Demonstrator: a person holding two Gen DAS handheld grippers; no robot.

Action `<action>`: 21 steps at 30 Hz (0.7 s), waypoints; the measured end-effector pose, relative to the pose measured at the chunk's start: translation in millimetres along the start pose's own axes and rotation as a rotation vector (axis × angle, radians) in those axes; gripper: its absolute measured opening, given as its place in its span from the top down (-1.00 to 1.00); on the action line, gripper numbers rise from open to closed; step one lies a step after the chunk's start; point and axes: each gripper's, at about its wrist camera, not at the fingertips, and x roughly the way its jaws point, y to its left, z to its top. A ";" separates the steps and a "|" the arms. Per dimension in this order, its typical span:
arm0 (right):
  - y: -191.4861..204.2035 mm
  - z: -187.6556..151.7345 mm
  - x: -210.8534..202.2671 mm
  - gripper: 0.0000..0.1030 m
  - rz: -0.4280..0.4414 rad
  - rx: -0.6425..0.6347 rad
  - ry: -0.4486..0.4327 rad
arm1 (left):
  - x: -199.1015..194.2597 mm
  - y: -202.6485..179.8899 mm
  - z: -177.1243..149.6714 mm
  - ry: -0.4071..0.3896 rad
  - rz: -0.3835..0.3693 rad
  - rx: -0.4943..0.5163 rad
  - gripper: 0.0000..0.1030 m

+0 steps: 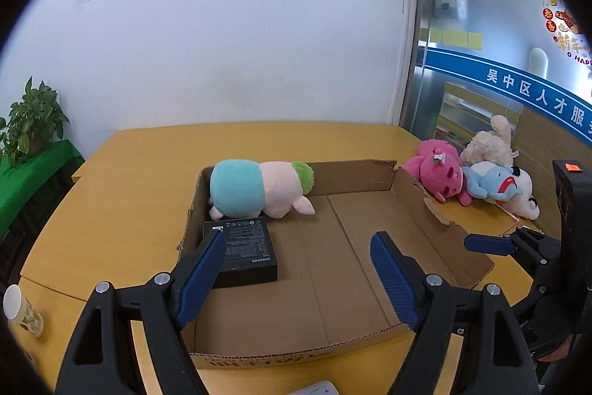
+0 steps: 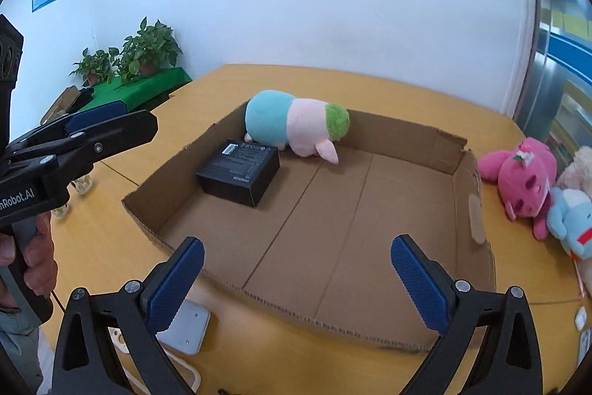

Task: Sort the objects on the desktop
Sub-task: 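Raise the open left tool away from the cardboard box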

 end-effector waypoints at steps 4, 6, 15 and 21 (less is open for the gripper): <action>-3.4 -12.4 -4.6 -0.99 0.014 0.020 0.002 | 1.6 -0.8 -14.0 0.051 -0.014 -0.022 -0.56; -6.5 -23.4 -10.0 -0.99 0.051 0.026 0.003 | 5.5 -0.9 -25.7 0.097 -0.026 -0.040 -0.56; -25.6 -135.2 -25.6 -0.93 0.224 0.090 0.198 | 17.9 -26.2 -98.1 0.321 -0.163 -0.090 -0.56; -3.9 -183.4 -17.1 -0.59 0.219 0.058 0.319 | 37.4 -57.8 -134.5 0.492 -0.290 -0.085 -0.56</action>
